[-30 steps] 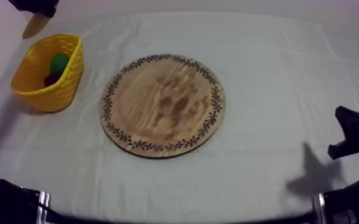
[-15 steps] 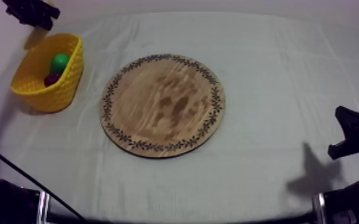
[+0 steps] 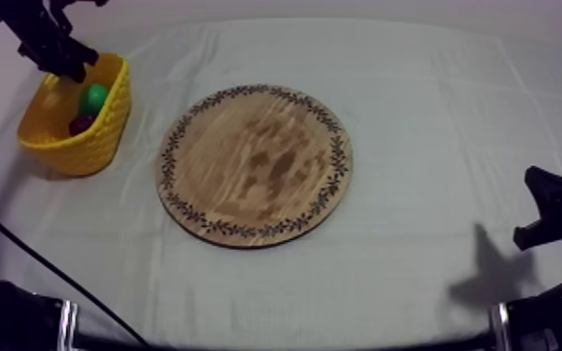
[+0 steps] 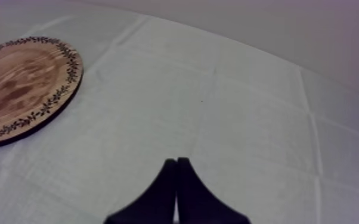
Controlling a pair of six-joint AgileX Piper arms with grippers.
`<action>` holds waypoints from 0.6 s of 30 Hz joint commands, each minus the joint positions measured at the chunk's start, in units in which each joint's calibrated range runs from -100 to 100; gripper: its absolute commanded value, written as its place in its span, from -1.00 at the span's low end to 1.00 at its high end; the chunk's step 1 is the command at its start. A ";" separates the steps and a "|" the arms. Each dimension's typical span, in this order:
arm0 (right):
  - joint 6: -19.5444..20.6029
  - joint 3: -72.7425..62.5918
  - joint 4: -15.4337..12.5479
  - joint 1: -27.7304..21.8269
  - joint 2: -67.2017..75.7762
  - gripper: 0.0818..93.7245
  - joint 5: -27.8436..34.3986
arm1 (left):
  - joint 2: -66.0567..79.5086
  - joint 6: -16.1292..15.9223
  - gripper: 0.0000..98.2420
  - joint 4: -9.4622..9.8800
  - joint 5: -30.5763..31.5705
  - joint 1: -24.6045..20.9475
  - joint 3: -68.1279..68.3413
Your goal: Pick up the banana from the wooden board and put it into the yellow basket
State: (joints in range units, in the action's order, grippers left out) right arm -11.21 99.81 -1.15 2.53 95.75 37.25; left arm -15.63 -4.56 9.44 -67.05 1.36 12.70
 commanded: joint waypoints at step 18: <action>0.00 -0.03 0.00 0.00 0.00 -0.99 0.01 | 1.00 -0.62 -0.94 -0.99 4.17 -0.84 5.41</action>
State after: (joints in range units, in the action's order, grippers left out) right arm -11.21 99.81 -1.15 2.53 95.75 37.25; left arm -14.72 -5.09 8.47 -63.28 0.59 18.05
